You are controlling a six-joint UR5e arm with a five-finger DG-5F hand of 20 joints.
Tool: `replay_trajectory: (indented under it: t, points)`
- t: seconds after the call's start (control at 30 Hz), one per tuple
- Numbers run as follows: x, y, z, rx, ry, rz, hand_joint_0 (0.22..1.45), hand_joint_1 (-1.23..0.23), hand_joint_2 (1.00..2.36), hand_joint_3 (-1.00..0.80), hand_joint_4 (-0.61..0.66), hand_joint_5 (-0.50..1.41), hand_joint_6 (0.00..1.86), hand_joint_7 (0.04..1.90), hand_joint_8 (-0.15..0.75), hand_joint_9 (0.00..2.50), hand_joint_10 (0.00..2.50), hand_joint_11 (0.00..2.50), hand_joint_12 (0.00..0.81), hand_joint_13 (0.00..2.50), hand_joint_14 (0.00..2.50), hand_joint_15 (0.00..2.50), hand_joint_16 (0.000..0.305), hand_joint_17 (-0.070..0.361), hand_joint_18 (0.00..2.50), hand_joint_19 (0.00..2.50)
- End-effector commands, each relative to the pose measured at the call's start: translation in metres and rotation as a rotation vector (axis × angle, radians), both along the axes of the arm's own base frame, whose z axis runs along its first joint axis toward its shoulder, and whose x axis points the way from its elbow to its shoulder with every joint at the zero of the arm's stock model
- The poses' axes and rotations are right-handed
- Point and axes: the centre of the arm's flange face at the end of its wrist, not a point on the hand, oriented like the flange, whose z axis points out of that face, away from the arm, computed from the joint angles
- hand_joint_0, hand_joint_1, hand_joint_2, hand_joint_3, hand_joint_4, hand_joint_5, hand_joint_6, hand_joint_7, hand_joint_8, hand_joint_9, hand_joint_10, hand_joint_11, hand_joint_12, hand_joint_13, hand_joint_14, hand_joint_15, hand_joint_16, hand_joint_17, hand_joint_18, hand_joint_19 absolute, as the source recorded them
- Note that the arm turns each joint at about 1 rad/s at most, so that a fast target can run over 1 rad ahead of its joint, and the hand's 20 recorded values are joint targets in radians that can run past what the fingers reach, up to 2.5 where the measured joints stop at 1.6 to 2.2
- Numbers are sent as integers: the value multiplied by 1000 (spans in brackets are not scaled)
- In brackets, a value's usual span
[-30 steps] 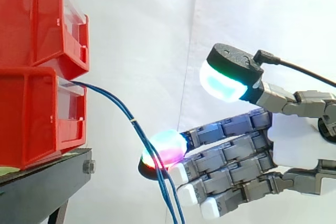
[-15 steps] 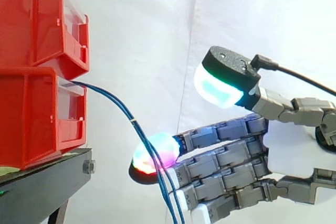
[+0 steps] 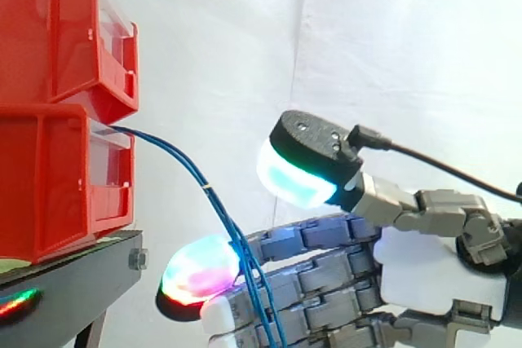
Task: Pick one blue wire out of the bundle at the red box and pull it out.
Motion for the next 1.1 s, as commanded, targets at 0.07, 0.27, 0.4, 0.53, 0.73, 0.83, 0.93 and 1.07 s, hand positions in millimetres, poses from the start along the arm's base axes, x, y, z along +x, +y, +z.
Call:
replay_trajectory:
  t: [0.07,0.27,0.4,0.53,0.73,0.83,0.93,1.07]
  points:
    - [7,2,-5,11,-4,7,541,-654,1000,-500,387,-145,503,921,332,620,12,371,449,577,11,331,59,132,587,432]
    - [6,4,-7,4,10,34,566,-677,1004,-459,359,-126,503,1103,330,614,10,374,442,568,11,325,57,129,573,422]
    - [9,6,-3,1,-1,44,575,-681,1005,-435,330,-120,502,1173,329,611,10,370,440,566,11,316,57,128,570,420]
    - [9,6,-2,-2,0,45,581,-685,1007,-413,297,-116,502,1233,329,612,10,370,439,569,11,322,57,128,573,420]
    - [9,4,-1,0,-2,50,607,-698,1012,-339,272,-128,573,1241,331,610,10,375,438,571,11,313,57,127,577,415]
    - [13,4,4,-1,-14,61,613,-696,1013,-315,269,-141,619,1178,329,602,13,368,436,574,11,315,57,128,581,414]
    - [17,5,11,-3,-23,72,613,-695,1012,-325,275,-148,632,1128,329,597,10,380,437,576,11,316,57,128,582,413]
    - [17,5,12,-4,-15,76,605,-695,1012,-340,281,-147,628,1131,332,595,10,373,435,577,11,326,57,128,582,420]
